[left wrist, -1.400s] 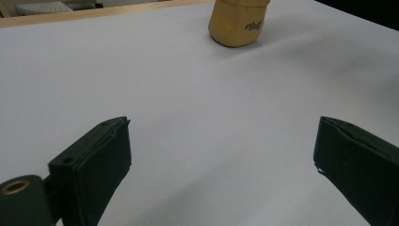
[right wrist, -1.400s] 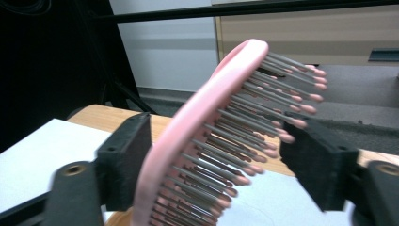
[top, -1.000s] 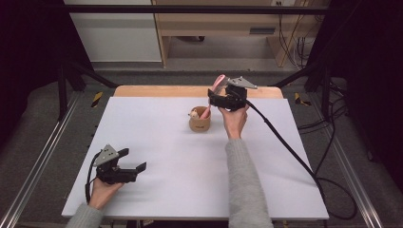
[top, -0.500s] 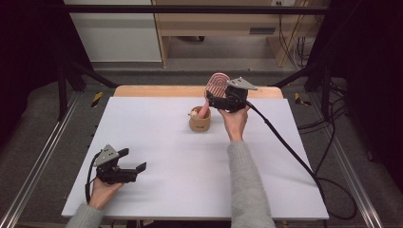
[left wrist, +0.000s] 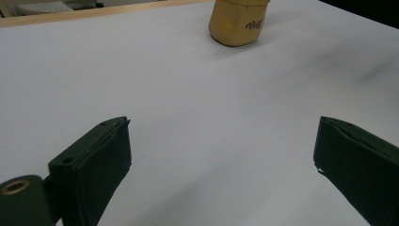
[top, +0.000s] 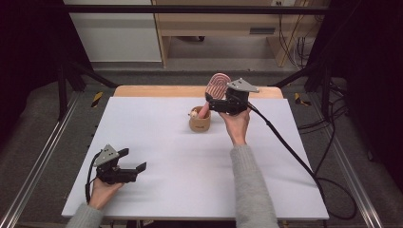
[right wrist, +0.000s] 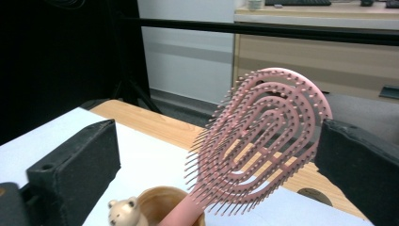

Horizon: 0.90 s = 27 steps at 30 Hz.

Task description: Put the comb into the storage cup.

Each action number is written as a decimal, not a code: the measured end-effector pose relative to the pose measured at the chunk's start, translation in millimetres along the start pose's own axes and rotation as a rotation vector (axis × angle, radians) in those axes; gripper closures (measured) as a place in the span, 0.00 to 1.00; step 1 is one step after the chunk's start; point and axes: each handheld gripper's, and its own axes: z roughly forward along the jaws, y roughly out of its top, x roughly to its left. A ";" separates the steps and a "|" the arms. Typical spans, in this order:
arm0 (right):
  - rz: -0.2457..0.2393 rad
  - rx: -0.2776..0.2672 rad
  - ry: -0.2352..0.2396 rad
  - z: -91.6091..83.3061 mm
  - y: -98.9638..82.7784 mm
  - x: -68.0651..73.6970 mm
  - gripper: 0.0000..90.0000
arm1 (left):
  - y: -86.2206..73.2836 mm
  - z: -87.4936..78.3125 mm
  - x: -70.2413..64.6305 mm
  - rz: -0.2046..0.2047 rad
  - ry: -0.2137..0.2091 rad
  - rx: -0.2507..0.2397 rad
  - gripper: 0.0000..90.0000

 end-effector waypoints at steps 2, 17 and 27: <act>-0.012 0.001 0.007 -3.8 0.8 1.8 0.00 | 0.0 0.0 -0.1 0.000 0.001 0.000 0.05; -0.006 -0.003 0.071 -34.9 -5.1 8.4 0.00 | -0.4 0.7 0.1 -0.001 0.004 0.006 0.05; -0.017 -0.003 0.108 -57.0 -14.1 9.4 0.00 | -0.3 0.8 0.1 -0.004 0.010 0.010 0.05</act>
